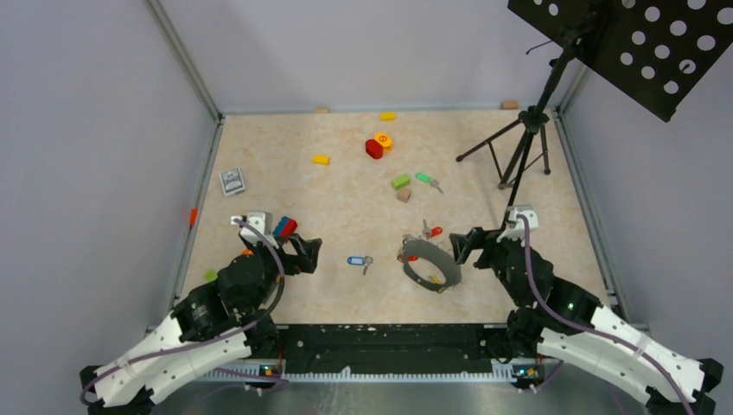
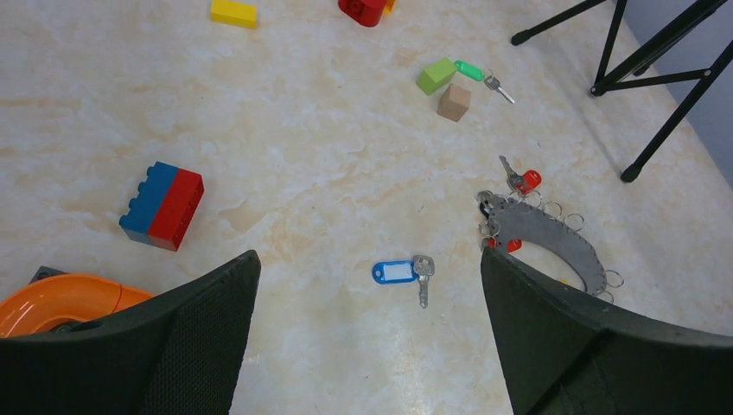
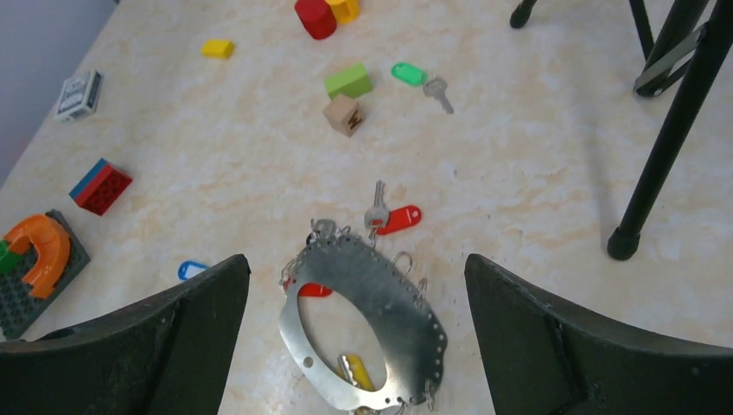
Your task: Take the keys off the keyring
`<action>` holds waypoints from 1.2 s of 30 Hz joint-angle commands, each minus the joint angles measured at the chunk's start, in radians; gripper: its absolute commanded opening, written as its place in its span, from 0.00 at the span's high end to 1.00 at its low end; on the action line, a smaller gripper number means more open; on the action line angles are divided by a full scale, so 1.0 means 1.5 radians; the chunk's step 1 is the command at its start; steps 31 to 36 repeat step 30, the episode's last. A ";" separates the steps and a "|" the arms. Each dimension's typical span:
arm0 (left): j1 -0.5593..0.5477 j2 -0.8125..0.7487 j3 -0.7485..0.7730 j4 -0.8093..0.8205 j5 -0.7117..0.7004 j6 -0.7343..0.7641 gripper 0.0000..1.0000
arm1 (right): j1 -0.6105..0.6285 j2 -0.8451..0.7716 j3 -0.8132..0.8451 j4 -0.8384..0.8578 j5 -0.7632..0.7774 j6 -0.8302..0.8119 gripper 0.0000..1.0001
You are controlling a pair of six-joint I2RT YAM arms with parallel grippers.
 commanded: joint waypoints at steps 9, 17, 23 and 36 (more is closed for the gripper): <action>0.002 0.060 0.080 -0.003 -0.015 0.096 0.01 | -0.005 -0.067 -0.009 0.041 0.069 -0.095 0.07; 0.003 0.060 0.064 0.001 -0.003 0.100 0.01 | -0.005 -0.068 -0.014 0.034 0.070 -0.079 0.07; 0.002 0.059 0.063 -0.013 -0.008 0.090 0.01 | -0.005 -0.069 -0.014 0.031 0.069 -0.075 0.07; 0.003 0.062 0.066 -0.019 -0.019 0.080 0.01 | -0.005 -0.068 -0.020 0.036 0.066 -0.071 0.07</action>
